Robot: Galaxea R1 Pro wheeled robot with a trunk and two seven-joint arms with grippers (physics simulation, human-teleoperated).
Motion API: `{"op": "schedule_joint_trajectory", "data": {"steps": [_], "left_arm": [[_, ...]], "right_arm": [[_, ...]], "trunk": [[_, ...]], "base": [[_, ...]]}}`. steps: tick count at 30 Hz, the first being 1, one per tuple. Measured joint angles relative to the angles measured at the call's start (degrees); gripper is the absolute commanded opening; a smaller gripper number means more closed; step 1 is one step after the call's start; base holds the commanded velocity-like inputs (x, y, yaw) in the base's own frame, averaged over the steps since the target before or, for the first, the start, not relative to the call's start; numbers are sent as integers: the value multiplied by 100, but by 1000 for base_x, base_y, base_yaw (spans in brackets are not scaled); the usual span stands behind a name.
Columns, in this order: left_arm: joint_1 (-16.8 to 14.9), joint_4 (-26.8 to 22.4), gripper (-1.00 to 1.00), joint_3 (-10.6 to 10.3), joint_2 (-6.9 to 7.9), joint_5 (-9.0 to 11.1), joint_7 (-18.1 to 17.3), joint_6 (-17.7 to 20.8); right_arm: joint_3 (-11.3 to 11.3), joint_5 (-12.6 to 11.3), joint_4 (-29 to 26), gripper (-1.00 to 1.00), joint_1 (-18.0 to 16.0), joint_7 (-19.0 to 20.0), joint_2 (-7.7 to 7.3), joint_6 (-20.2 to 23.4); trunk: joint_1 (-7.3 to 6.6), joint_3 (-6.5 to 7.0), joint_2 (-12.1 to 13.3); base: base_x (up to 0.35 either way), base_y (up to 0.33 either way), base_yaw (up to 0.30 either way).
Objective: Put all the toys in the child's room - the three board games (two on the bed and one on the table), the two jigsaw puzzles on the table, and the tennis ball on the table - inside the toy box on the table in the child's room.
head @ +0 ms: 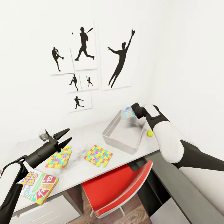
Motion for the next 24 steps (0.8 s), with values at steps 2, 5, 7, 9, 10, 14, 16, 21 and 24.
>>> {"op": "schedule_joint_trajectory", "data": {"steps": [2,5,7,9,10,14,16,21,24], "left_arm": [[0,2,100,-2,-1,0,1,-1],[0,4,100,-4,-1,-1,4,-1],[1,11,100,-8,-2,-15,7,-3],[1,12,100,-10,-2,-22,8,-4],[1,12,100,-11,-3,-30,7,-7],[1,13,100,-15,-7,-44,9,-19],[1,14,100,-16,-8,-49,8,-25],[0,15,100,-18,-14,-51,10,-32],[0,15,100,-18,-16,-52,7,-35]], "right_arm": [[0,-2,-1,-100,2,0,-5,0],[0,-1,-6,-100,4,1,-9,-9],[1,1,-38,-100,6,-5,-12,-49],[2,8,-71,-100,10,-8,-13,-80],[2,0,-105,-100,14,-10,-16,-107],[4,0,-189,-100,20,-19,-26,-159],[4,3,-223,-100,22,-31,-40,-177],[5,-3,-277,-100,23,-51,-58,-204],[6,0,-304,-100,24,-57,-74,-209]], "trunk": [[0,-16,0],[-1,-33,-1],[-1,-40,-1],[-1,-45,-1],[-1,-47,-1],[0,-52,-1],[0,-54,-1],[0,-56,-1],[0,-57,-1]], "base": [[43,32,50],[87,67,36],[94,72,20],[75,58,16],[53,41,12],[37,28,8],[20,15,2],[12,9,-38],[6,5,-131]]}}
